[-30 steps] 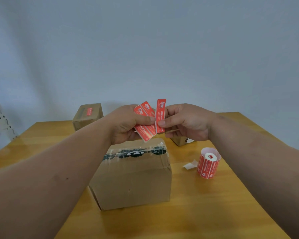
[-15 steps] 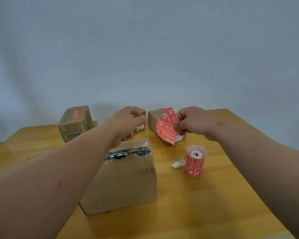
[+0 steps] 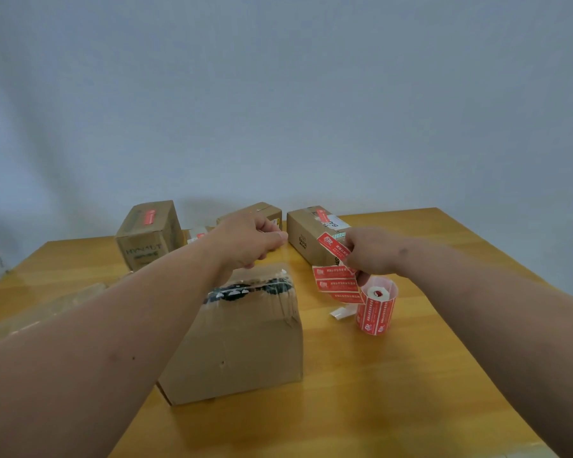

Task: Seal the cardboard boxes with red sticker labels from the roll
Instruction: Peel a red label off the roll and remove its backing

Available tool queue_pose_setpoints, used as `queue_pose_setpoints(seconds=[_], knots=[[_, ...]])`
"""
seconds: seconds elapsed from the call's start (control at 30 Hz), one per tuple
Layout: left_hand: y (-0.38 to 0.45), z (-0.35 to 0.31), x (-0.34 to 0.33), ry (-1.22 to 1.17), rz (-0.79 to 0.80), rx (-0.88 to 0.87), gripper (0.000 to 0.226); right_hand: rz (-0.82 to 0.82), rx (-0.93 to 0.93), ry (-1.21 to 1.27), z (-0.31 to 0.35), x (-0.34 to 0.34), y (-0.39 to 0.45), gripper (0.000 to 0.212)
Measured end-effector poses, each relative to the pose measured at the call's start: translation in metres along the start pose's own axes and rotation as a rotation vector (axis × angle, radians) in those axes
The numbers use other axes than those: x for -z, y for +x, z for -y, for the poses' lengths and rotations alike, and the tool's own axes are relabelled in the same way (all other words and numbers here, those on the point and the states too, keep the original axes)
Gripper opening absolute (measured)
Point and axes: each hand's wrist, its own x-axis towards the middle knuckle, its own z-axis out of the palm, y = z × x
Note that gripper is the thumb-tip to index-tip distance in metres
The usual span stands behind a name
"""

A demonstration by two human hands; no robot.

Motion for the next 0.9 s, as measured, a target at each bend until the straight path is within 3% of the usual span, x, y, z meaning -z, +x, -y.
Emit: queue_pose_setpoints(seconds=[0.3,0.53,0.7,0.9], knots=[[-0.007,0.003,0.007,-0.042,-0.007,-0.024,0.011,-0.041,0.006,-0.043,0.013,0.004,-0.005,0.016],[-0.010,-0.002,0.009,-0.160,0.001,-0.018,0.015,-0.006,0.134,0.562,0.027,0.014,-0.016,0.018],[-0.012,0.003,0.013,-0.214,0.035,0.002,0.024,0.092,0.210,0.703,0.038,0.013,-0.019,0.015],[-0.018,0.002,0.016,-0.171,0.108,-0.004,0.017,0.065,0.238,0.880,0.054,0.012,-0.020,0.015]])
